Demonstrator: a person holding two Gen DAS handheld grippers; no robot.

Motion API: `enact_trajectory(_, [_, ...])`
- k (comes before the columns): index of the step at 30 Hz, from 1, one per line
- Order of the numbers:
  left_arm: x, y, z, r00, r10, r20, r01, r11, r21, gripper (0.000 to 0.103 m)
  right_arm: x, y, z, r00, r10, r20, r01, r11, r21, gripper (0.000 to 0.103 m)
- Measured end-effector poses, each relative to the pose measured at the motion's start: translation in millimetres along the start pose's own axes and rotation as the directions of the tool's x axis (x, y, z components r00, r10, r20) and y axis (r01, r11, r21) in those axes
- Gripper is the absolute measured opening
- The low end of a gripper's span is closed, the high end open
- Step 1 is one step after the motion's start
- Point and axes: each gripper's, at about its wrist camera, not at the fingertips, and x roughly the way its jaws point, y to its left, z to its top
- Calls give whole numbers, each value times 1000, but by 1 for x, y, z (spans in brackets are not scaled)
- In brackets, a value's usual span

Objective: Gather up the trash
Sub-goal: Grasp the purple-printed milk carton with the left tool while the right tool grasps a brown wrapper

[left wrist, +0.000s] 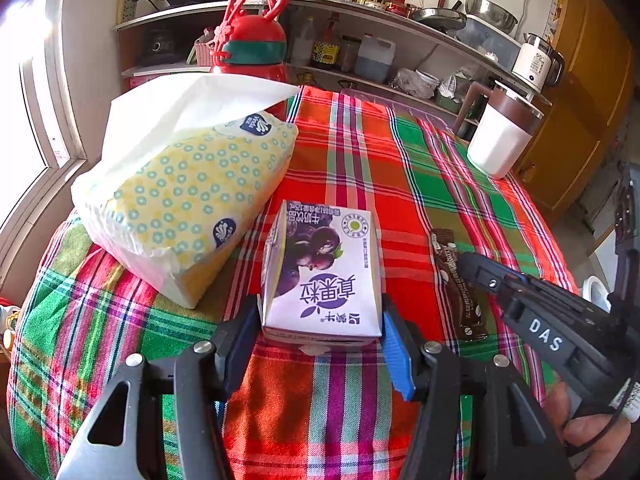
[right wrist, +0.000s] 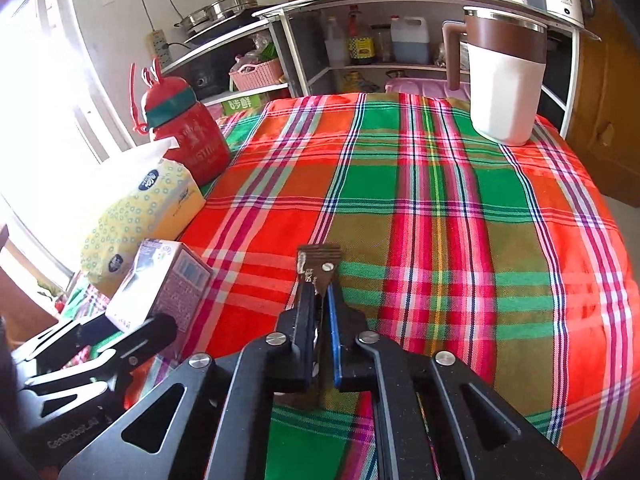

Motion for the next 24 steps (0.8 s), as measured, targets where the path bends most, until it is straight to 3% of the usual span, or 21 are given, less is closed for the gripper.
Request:
enact_trajectory(8, [3, 0, 1, 1000, -1, -1, 1, 1000, -1, 59, -2, 2, -6, 999, 35, -25, -35, 999, -18, 5])
enact_trajectory(13, [2, 0, -1, 1000, 1, 11, -1, 1000, 2, 58, -7, 10, -9, 1000, 1, -1, -1, 998, -64, 5])
enact_trajectory(24, [-19, -1, -6, 998, -22, 66, 22, 1000, 3, 57, -31, 0, -11, 998, 51, 48, -49, 998, -32, 2])
